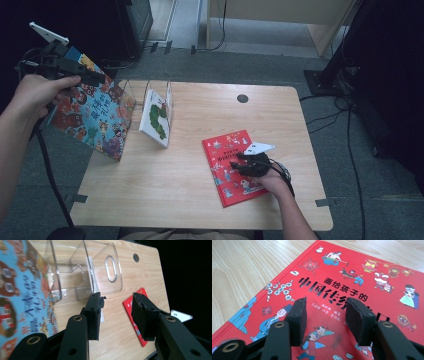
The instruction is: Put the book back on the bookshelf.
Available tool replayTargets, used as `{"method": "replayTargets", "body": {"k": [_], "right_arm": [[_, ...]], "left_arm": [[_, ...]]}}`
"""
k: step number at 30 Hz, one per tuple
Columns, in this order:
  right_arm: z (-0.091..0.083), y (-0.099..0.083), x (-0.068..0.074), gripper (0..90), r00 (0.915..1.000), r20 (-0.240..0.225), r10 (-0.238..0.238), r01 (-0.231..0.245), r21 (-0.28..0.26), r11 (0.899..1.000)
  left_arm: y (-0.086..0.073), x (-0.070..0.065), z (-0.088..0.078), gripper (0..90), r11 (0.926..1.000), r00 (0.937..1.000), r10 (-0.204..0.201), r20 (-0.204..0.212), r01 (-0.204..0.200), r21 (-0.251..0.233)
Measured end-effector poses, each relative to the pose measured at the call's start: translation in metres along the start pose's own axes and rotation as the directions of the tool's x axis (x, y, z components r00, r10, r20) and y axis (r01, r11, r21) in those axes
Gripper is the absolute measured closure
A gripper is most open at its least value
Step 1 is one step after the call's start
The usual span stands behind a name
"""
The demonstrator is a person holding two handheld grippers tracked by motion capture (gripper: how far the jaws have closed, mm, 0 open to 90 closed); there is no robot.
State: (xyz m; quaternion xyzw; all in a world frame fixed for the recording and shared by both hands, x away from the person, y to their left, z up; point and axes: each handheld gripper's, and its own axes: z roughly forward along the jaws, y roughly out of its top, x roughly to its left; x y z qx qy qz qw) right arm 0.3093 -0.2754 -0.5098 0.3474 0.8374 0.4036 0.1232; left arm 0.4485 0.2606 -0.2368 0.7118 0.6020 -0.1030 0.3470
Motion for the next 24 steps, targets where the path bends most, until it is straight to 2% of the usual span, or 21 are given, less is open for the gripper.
{"method": "replayTargets", "body": {"k": [2,8,11,12,15,19,24], "right_arm": [[0.0,0.0,-0.001,49.1,1.0,0.006,0.001,-0.001,0.004,1.0],[-0.001,0.0,-0.003,44.8,0.9996,0.024,0.011,-0.011,0.012,1.0],[-0.001,0.001,-0.005,42.8,0.9992,0.035,0.018,-0.018,0.014,1.0],[-0.001,0.001,-0.005,42.3,0.999,0.04,0.018,-0.019,0.015,1.0],[-0.001,0.001,-0.006,42.6,0.9989,0.044,0.016,-0.016,0.014,1.0],[-0.002,0.0,-0.006,45.0,0.9987,0.048,0.016,-0.017,0.015,1.0],[-0.003,-0.001,-0.007,47.7,0.9988,0.046,0.016,-0.017,0.01,1.0]], "left_arm": [[-0.004,-0.001,0.005,59.6,1.0,0.9999,0.003,0.014,-0.004,0.004],[-0.016,-0.006,0.018,58.8,0.9996,0.9997,0.025,0.008,-0.025,0.017],[-0.022,-0.007,0.023,57.7,0.9989,0.9988,0.043,-0.022,-0.043,0.016],[-0.024,-0.008,0.025,57.8,0.9988,0.9988,0.046,-0.017,-0.045,0.018],[-0.031,-0.008,0.031,57.1,0.9987,0.9989,0.047,-0.007,-0.046,0.021],[-0.041,-0.012,0.04,56.3,0.9967,0.9974,0.072,-0.001,-0.072,0.037],[-0.052,-0.016,0.052,56.0,0.995,0.9955,0.094,0.013,-0.094,0.033]]}}
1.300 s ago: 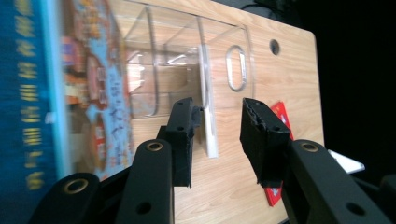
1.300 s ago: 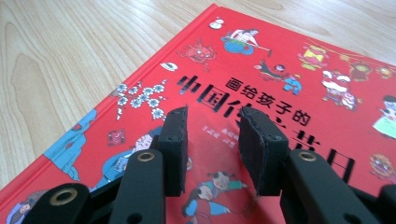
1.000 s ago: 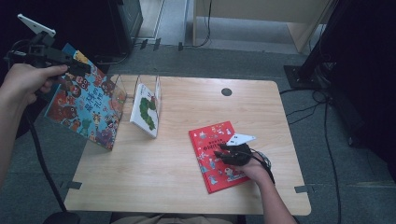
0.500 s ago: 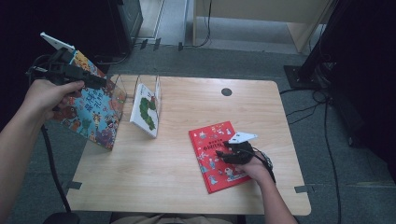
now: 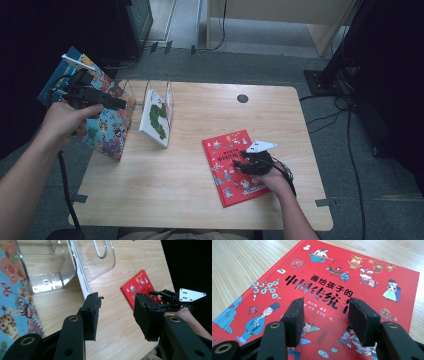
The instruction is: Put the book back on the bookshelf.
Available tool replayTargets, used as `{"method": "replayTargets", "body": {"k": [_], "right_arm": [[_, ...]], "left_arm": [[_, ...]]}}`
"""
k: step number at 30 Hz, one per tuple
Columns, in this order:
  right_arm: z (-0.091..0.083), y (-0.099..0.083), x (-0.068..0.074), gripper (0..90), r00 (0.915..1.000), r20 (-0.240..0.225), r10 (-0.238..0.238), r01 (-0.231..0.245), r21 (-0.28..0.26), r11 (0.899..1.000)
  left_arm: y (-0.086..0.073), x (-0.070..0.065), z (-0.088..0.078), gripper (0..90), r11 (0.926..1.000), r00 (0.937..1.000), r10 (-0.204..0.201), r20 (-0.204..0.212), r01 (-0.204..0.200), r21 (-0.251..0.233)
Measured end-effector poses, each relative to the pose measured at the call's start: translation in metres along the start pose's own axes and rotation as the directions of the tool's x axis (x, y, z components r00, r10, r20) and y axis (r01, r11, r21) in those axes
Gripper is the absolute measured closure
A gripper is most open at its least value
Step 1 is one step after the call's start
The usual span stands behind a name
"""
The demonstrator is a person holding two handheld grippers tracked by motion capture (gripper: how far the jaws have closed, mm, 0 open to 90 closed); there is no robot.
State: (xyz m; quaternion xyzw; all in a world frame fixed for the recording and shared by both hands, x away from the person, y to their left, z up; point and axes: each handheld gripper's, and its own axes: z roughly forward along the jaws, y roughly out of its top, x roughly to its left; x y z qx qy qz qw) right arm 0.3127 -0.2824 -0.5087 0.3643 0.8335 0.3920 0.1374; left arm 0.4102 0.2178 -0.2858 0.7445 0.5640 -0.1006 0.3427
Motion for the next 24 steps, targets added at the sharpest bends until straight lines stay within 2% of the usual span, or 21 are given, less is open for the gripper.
{"method": "replayTargets", "body": {"k": [2,4,8,10,11,14,17,19,21,24], "right_arm": [[-0.001,0.0,0.0,49.1,1.0,0.001,0.001,-0.001,0.002,1.0],[-0.001,-0.001,0.0,51.9,1.0,-0.002,-0.007,0.007,0.0,1.0],[-0.002,-0.001,0.0,55.4,0.9999,-0.012,0.007,-0.007,0.0,1.0],[-0.001,-0.001,0.0,56.5,0.9999,-0.016,-0.005,0.005,-0.003,1.0],[-0.002,-0.001,0.0,56.9,0.9998,-0.016,-0.006,0.006,-0.001,1.0],[-0.002,-0.001,0.0,56.9,0.9999,-0.016,-0.004,0.004,0.001,1.0],[-0.002,-0.001,0.0,57.8,1.0,-0.009,-0.001,0.001,0.004,1.0],[-0.003,-0.001,0.001,58.4,1.0,-0.004,0.003,-0.003,0.008,1.0],[-0.004,-0.002,0.0,59.5,1.0,-0.003,0.009,-0.009,0.006,1.0],[-0.005,-0.003,-0.001,62.8,0.9999,0.001,0.014,-0.014,0.006,1.0]], "left_arm": [[-0.004,-0.001,0.004,56.0,1.0,0.9999,0.003,0.015,-0.003,0.003],[-0.007,-0.003,0.009,55.9,0.9998,0.9998,0.016,0.007,-0.016,0.008],[-0.013,-0.006,0.017,55.8,0.9995,0.9995,0.028,0.016,-0.028,0.015],[-0.016,-0.008,0.022,55.7,0.9994,0.9994,0.028,0.022,-0.028,0.019],[-0.017,-0.008,0.025,55.6,0.9994,0.9991,0.027,0.034,-0.028,0.02],[-0.021,-0.009,0.033,55.6,0.9993,0.9991,0.029,0.031,-0.03,0.024],[-0.026,-0.007,0.04,55.9,0.9993,0.9981,0.028,0.056,-0.029,0.024],[-0.029,-0.008,0.046,56.6,0.9988,0.9981,0.039,0.047,-0.04,0.029],[-0.032,-0.008,0.052,57.1,0.9986,0.9967,0.038,0.072,-0.041,0.034],[-0.037,-0.012,0.061,57.1,0.9971,0.9968,0.06,0.052,-0.063,0.043]]}}
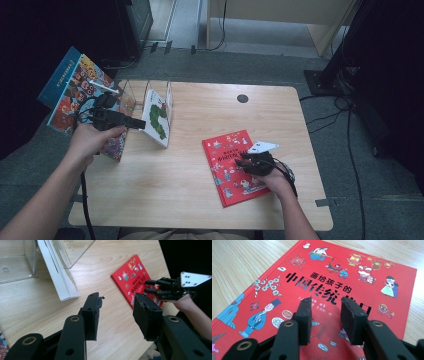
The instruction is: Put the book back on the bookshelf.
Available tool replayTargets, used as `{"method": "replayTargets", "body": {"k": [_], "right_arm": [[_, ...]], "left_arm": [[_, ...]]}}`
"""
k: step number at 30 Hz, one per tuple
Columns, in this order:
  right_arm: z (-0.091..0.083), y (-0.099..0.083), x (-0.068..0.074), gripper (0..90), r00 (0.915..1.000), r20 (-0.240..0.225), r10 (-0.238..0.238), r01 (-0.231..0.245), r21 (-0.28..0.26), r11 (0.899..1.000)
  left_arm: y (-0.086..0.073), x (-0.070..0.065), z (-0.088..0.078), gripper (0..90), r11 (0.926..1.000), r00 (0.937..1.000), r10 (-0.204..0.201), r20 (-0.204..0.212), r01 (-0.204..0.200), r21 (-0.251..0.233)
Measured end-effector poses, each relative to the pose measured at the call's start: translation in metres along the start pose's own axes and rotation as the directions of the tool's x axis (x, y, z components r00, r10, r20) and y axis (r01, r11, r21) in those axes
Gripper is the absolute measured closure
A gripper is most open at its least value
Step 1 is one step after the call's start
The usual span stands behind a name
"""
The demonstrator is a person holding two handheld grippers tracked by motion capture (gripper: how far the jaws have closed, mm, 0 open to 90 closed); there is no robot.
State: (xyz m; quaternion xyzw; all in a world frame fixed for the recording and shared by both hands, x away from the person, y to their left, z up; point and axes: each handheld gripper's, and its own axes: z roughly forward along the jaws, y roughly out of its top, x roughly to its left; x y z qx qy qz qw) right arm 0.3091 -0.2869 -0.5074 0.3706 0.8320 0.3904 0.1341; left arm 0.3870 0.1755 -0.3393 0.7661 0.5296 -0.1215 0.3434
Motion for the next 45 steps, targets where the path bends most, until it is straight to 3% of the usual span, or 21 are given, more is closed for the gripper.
{"method": "replayTargets", "body": {"k": [7,15,18,21,25,36,45], "right_arm": [[-0.003,-0.003,-0.001,62.8,1.0,0.009,0.004,-0.004,-0.003,1.0],[-0.008,-0.008,-0.002,63.4,0.9995,0.023,0.024,-0.023,-0.008,1.0],[-0.01,-0.009,-0.001,64.5,0.9997,0.023,0.005,-0.005,-0.004,1.0],[-0.01,-0.009,-0.001,64.1,0.9996,0.021,0.021,-0.021,-0.002,1.0],[-0.011,-0.01,-0.003,64.0,0.9991,0.025,0.035,-0.035,-0.006,0.999],[-0.015,-0.014,-0.006,56.5,0.997,0.064,0.042,-0.042,-0.01,0.999],[-0.016,-0.016,-0.009,52.8,0.9957,0.078,0.05,-0.049,-0.015,0.999]], "left_arm": [[-0.007,-0.005,0.021,59.1,0.9996,0.9996,0.027,0.002,-0.027,0.004],[-0.015,-0.008,0.046,60.9,0.9996,0.9987,0.029,0.043,-0.029,0.002],[-0.017,-0.011,0.056,61.4,0.9987,0.9983,0.052,0.027,-0.052,0.001],[-0.019,-0.013,0.066,61.6,0.9987,0.9981,0.051,0.035,-0.051,0.004],[-0.022,-0.015,0.076,62.7,0.997,0.997,0.077,0.004,-0.077,0.006],[-0.03,-0.012,0.104,63.9,0.9961,0.9962,0.082,0.029,-0.083,0.03],[-0.039,-0.007,0.127,65.9,0.995,0.9956,0.092,0.02,-0.092,0.038]]}}
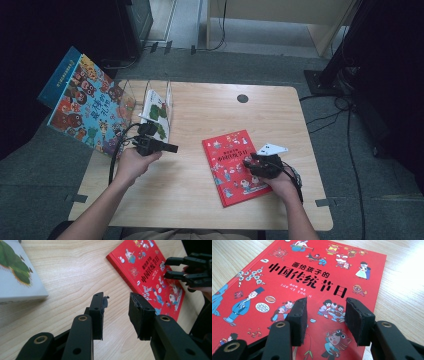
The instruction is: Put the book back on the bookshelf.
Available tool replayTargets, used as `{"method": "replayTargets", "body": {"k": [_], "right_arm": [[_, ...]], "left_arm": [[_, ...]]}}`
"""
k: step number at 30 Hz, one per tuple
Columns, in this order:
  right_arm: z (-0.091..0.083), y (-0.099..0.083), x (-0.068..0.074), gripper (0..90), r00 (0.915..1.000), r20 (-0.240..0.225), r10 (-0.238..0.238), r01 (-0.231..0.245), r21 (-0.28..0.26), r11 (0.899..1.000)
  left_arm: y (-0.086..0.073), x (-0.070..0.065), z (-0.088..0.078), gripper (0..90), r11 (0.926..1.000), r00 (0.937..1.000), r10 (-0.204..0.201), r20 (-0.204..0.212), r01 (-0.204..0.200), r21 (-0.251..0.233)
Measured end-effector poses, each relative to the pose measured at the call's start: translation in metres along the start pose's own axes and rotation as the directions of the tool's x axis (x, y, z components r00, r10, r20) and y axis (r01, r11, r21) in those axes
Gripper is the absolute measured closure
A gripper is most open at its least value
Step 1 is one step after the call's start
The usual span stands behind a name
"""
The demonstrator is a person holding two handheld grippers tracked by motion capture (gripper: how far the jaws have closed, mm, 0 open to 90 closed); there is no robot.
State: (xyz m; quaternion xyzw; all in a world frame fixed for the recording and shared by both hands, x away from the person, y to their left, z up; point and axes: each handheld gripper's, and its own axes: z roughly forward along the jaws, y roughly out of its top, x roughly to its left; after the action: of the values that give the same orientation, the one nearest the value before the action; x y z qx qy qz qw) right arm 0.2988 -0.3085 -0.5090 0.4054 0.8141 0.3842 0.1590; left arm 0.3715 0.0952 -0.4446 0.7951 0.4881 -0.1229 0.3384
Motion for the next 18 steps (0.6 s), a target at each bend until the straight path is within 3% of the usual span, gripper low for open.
{"method": "replayTargets", "body": {"k": [12,18], "right_arm": [[-0.004,-0.004,-0.008,50.7,0.9993,0.033,0.017,-0.017,-0.007,1.0],[-0.008,-0.008,-0.013,48.0,0.9977,0.054,0.042,-0.042,-0.01,0.999]], "left_arm": [[-0.007,0.002,0.027,67.5,0.9994,0.9997,0.025,-0.004,-0.025,0.025],[-0.007,0.003,0.034,67.6,0.9998,0.9998,0.019,0.001,-0.019,0.009]]}}
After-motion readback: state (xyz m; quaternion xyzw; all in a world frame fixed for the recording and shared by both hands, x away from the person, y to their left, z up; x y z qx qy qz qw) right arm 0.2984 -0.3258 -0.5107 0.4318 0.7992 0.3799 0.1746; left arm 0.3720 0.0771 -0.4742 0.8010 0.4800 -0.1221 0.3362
